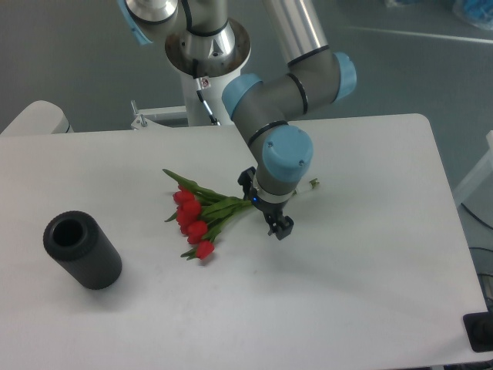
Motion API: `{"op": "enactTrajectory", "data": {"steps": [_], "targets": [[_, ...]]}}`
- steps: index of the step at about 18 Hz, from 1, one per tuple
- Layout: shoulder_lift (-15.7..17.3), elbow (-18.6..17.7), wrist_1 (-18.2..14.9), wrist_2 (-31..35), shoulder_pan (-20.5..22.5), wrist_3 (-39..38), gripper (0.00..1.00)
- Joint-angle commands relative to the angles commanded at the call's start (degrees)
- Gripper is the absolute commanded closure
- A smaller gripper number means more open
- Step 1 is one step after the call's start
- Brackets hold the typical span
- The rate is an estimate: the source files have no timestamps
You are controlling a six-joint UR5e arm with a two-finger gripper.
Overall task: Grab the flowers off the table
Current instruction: 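Move the gripper over the tulip stems and lower it onto them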
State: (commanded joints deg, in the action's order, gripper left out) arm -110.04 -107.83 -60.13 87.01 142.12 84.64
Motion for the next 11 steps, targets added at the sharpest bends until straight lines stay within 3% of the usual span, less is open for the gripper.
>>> {"op": "enactTrajectory", "data": {"steps": [6, 11], "targets": [[0.88, -5.02, 4.57, 0.0, -0.96, 0.0, 0.0], [1.14, -6.43, 5.11, -0.09, -2.1, -0.7, 0.0]]}}
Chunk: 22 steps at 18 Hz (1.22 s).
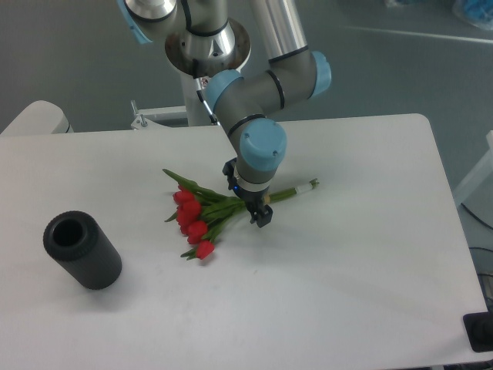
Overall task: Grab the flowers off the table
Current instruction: 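Move the gripper over the tulip stems and lower it onto them, then close the gripper around the green tulip stems below the blooms, then lift the red tulip bouquet off the table and carry it away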
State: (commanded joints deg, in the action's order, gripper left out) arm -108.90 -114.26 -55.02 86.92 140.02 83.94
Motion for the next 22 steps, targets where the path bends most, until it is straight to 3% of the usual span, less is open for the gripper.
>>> {"op": "enactTrajectory", "data": {"steps": [2, 3, 6, 8, 11, 15, 22], "targets": [[-0.09, -0.09, 0.09, 0.0, -0.79, -0.27, 0.03], [-0.09, -0.44, 0.52, 0.09, -0.88, -0.27, 0.11], [-0.09, -1.31, 2.46, 0.09, -0.97, -0.35, 0.51], [-0.09, -1.58, 2.9, 0.09, -0.97, -0.27, 0.65], [-0.09, -1.32, 2.99, 0.09, -0.97, -0.27, 0.72], [0.18, -0.62, 2.99, 0.18, -0.88, -0.09, 0.9], [0.88, 3.07, 2.37, 0.53, -0.09, 0.52, 0.96]]}}
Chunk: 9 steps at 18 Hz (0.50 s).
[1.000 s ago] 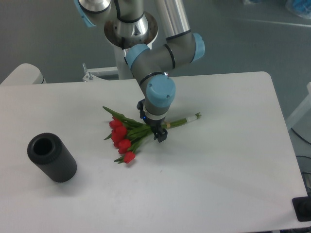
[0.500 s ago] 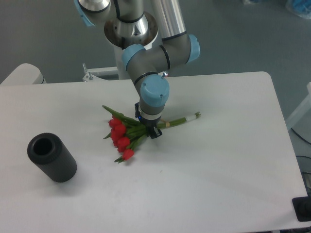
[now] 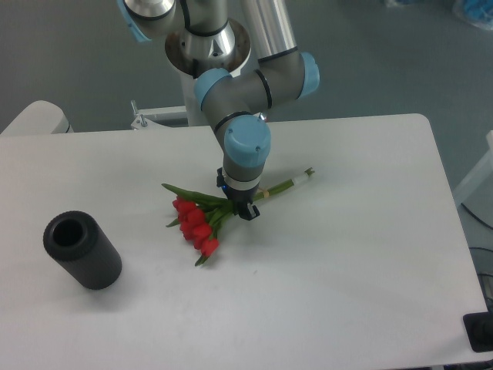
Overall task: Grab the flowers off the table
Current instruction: 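Lift the red tulip bouquet off the table and carry it away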
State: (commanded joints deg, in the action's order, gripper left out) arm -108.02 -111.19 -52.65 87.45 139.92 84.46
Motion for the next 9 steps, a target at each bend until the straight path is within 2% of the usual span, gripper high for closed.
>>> {"op": "enactTrajectory", "data": {"steps": [7, 9], "targets": [[-0.7, 5.8, -1.93, 0.0, 1.58, -0.26, 0.97], [-1.84, 8.17, -2.72, 0.09, 1.85, -0.26, 0.97]]}}
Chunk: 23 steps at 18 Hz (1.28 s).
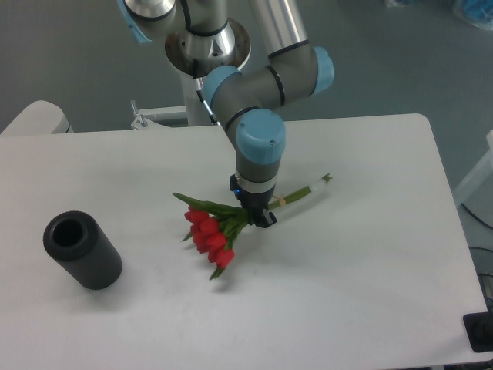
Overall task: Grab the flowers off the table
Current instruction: 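Lift the red tulip bouquet off the table and carry it away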
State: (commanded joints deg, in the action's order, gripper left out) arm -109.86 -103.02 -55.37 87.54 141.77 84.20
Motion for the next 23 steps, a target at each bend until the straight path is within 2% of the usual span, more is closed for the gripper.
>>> {"op": "enactTrajectory", "data": {"steps": [7, 14, 17, 23], "targets": [[-5.45, 10.81, -6.32, 0.0, 0.0, -0.35, 0.97], [-10.72, 18.99, -10.02, 1.49, 0.0, 0.09, 0.97], [-12.22, 21.01, -10.29, 1.49, 0.0, 0.44, 0.97], [-12.66, 21.63, -10.64, 2.63, 0.0, 0.53, 0.97]]}}
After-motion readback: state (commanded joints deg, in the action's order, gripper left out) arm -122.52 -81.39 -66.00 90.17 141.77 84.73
